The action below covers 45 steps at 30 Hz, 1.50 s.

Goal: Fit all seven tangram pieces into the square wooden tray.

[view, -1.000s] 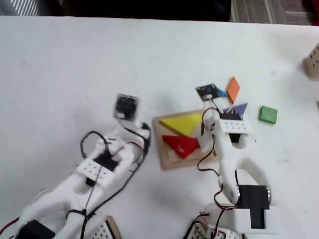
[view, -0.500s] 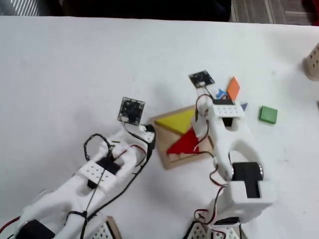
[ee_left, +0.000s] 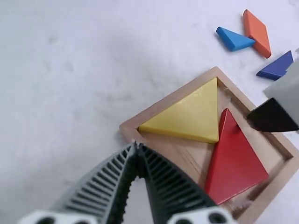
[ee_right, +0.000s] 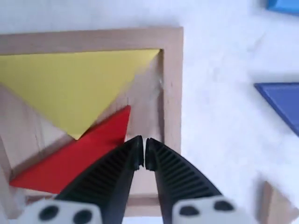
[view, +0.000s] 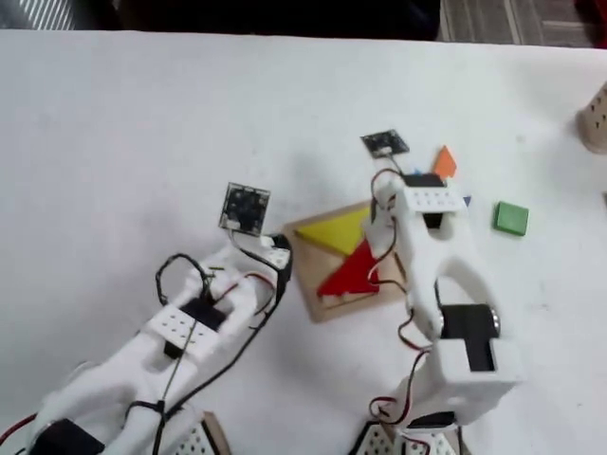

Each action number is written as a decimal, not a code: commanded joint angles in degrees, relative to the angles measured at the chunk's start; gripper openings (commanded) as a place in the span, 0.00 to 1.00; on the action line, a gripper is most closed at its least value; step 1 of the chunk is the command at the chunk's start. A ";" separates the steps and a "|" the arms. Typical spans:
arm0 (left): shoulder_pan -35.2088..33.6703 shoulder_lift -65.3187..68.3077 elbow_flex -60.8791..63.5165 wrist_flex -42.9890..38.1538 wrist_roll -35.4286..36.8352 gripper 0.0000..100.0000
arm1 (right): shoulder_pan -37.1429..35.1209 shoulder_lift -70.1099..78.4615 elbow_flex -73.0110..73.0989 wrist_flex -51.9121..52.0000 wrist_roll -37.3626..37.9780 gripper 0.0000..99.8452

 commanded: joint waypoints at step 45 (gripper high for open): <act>-15.60 17.10 -19.87 -0.26 13.01 0.14 | -19.56 -17.27 23.12 -15.78 -47.38 0.32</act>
